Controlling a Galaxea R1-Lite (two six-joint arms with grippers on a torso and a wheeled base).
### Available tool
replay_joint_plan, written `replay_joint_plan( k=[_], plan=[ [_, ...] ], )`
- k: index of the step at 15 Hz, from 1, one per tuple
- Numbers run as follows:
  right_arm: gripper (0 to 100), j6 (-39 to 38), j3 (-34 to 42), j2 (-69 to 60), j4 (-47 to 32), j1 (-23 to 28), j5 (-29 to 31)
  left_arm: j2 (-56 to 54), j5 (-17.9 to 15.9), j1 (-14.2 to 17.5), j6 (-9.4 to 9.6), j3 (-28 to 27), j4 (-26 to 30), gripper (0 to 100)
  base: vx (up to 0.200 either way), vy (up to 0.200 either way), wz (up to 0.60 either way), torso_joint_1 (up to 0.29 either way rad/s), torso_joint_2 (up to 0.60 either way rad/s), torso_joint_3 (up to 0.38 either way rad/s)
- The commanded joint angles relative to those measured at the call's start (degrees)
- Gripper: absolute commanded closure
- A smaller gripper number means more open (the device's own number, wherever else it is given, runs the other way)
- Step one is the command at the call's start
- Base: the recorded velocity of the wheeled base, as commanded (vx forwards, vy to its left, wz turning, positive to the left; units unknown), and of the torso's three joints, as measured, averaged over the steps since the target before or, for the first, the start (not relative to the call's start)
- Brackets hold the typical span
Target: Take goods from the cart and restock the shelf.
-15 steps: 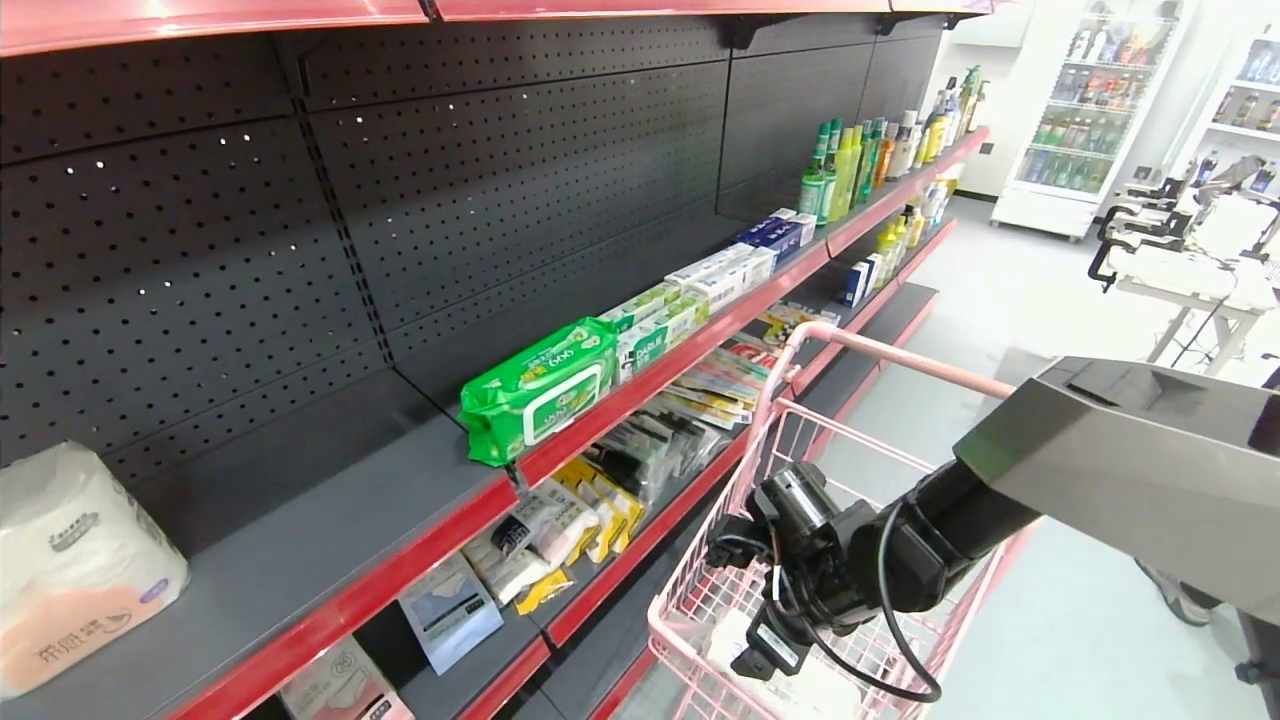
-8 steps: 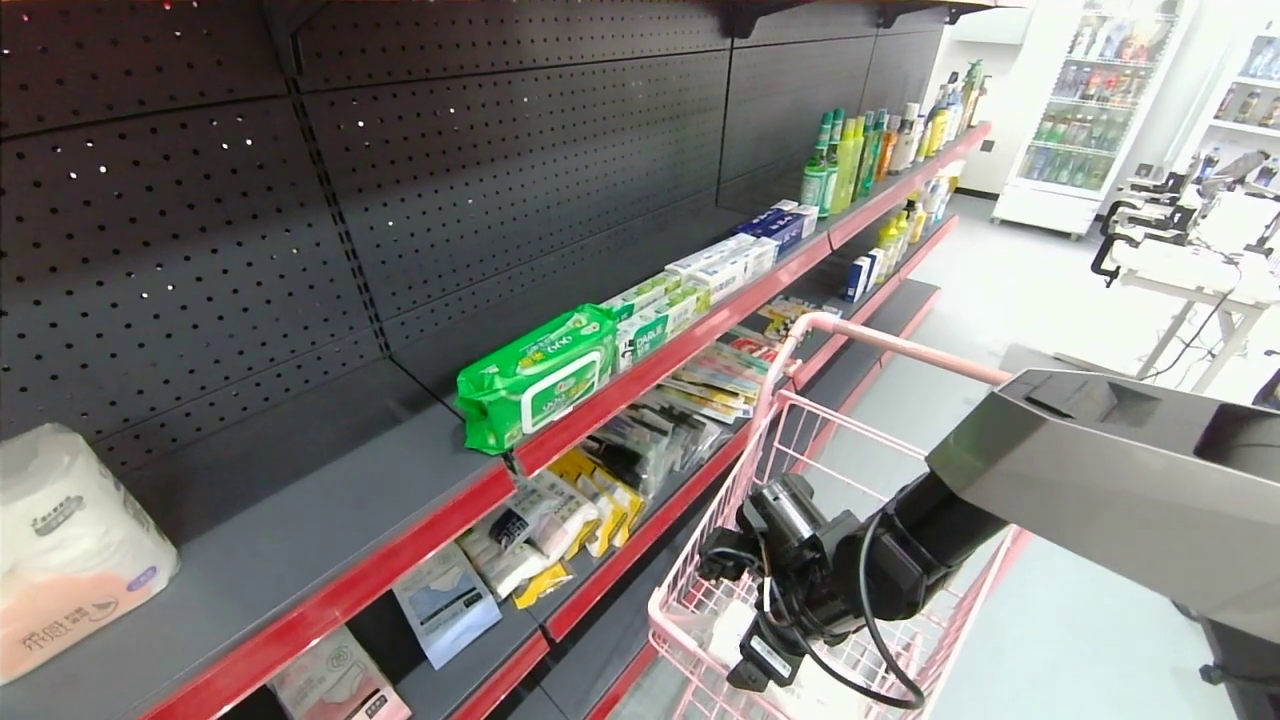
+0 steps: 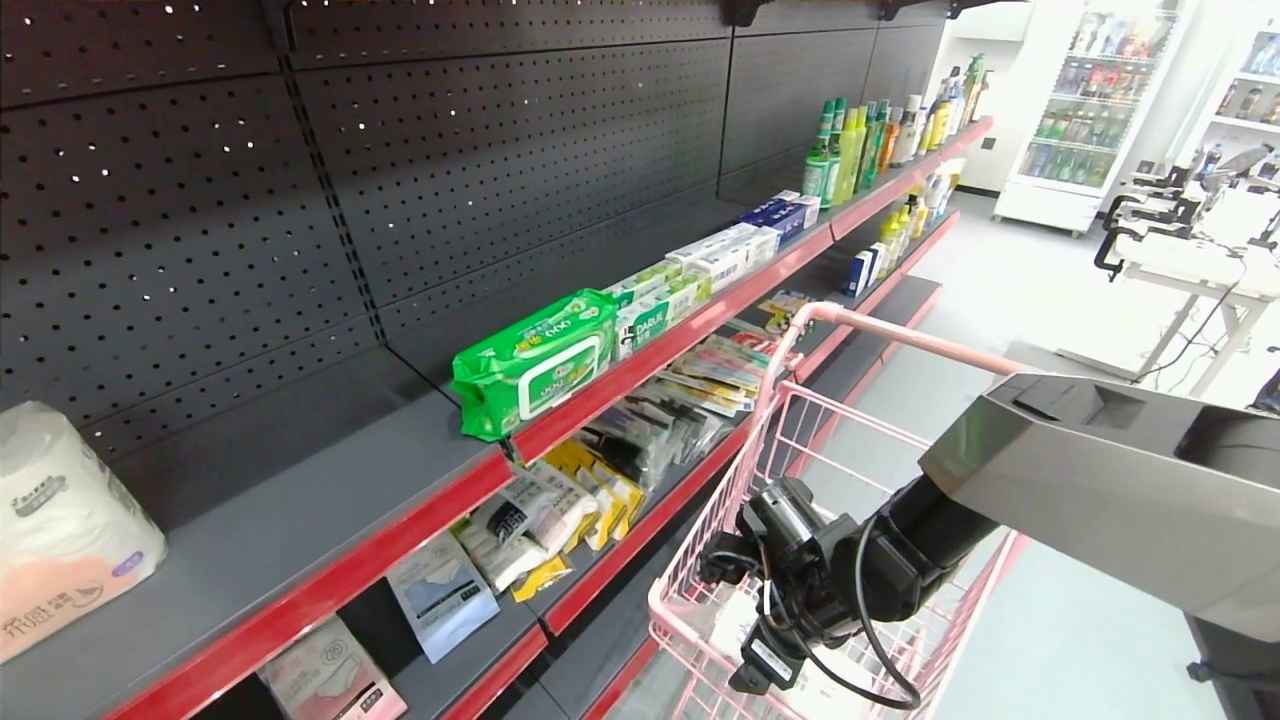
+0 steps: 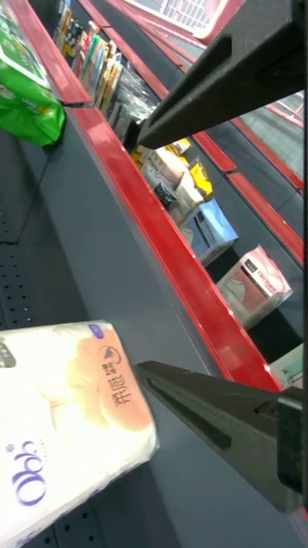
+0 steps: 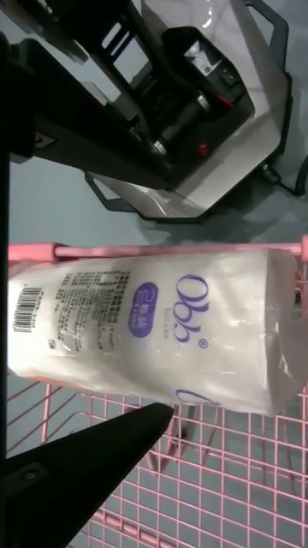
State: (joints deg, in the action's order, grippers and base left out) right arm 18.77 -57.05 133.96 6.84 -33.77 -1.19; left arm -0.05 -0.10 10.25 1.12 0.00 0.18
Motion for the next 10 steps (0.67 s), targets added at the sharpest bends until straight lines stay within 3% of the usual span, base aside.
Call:
replay_joint_plan(
  k=[1, 10],
  plan=[
    [0, 0.04, -0.08, 0.07, 0.02, 0.02, -0.04, 0.05, 0.01, 0.03, 0.02, 0.0, -0.01, 0, 0.0, 0.0, 0.0, -0.149, 0.34, 0.163],
    [0, 1.53, -3.24, 2.53, 0.1, 3.09, 0.67, 0.05, 0.01, 0.03, 0.02, 0.0, -0.01, 0, 0.0, 0.0, 0.0, -0.014, 0.04, 0.019]
  ],
)
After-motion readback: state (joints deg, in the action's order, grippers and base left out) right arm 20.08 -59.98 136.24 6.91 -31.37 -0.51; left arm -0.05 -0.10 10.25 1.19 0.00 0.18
